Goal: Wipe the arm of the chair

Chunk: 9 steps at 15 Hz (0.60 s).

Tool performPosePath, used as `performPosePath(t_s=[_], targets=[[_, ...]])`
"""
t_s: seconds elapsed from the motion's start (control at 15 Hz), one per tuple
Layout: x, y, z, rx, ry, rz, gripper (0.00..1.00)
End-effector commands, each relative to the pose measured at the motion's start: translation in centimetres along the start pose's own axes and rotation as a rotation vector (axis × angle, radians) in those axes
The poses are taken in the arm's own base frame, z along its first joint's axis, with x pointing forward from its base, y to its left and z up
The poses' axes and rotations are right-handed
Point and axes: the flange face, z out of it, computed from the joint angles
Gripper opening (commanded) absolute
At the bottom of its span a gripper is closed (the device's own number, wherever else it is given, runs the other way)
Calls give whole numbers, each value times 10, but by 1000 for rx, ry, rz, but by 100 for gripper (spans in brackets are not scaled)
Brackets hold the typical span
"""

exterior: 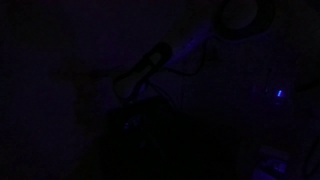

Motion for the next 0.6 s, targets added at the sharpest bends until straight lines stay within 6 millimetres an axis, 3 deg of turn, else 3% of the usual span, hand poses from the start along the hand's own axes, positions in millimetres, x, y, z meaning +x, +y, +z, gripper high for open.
performPosePath(t_s=[0.0, 0.27, 0.53], targets=[[42, -25, 2, 18, 35, -17, 7], [57, -69, 28, 47, 41, -69, 7], [52, -109, 66, 66, -1, -145, 7]])
